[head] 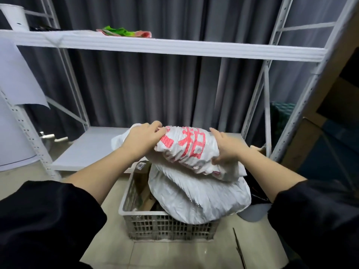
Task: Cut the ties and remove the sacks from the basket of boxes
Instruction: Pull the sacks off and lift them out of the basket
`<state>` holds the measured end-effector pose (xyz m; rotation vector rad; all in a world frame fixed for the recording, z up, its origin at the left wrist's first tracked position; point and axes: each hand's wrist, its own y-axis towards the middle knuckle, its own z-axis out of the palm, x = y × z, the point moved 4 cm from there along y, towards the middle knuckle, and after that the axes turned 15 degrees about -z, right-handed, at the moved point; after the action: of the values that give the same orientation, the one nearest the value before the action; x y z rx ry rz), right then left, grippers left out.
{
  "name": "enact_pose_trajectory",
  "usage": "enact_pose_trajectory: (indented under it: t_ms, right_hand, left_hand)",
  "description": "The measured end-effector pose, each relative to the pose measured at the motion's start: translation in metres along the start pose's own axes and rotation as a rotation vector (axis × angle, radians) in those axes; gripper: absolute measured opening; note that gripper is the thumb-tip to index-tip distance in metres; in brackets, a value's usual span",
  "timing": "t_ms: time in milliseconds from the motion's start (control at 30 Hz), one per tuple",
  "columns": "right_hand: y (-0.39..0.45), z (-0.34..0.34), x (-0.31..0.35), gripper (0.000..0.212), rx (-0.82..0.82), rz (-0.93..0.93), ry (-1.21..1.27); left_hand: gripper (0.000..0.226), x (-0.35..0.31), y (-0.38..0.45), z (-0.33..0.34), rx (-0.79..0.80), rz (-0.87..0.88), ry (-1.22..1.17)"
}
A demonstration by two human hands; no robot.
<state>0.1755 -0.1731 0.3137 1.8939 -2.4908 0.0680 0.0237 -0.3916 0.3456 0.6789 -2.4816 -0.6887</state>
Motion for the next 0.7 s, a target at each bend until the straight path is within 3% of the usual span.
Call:
enact_pose_trajectory:
  t_ms: [100, 167, 233, 300, 367, 467, 700]
  right_hand:
    - [0.012, 0.0, 0.012, 0.054, -0.235, -0.017, -0.084]
    - [0.017, -0.033, 0.024, 0.036, -0.436, -0.056, -0.059]
    - [0.017, -0.078, 0.037, 0.033, -0.587, -0.076, -0.002]
    - [0.017, -0.113, 0.046, 0.035, -0.683, -0.071, 0.043]
    - [0.019, -0.126, 0.052, 0.035, -0.67, -0.065, 0.069]
    - [0.017, -0.127, 0.06, 0.033, -0.617, -0.089, 0.048]
    - [0.003, -0.176, 0.067, 0.028, -0.721, -0.144, -0.041]
  left_hand:
    - [0.074, 0.016, 0.005, -0.007, -0.052, 0.014, 0.09]
    - [0.063, 0.039, 0.02, -0.03, -0.192, -0.021, 0.07]
    - [0.029, 0.062, 0.041, -0.06, -0.38, -0.114, 0.046]
    - [0.014, 0.078, 0.058, -0.087, -0.456, -0.265, 0.075]
    - [0.013, 0.086, 0.065, -0.098, -0.434, -0.382, 0.04]
    - [0.016, 0.091, 0.059, -0.097, -0.392, -0.417, -0.038]
    - [0.024, 0.103, 0.057, -0.127, -0.515, -0.547, -0.197]
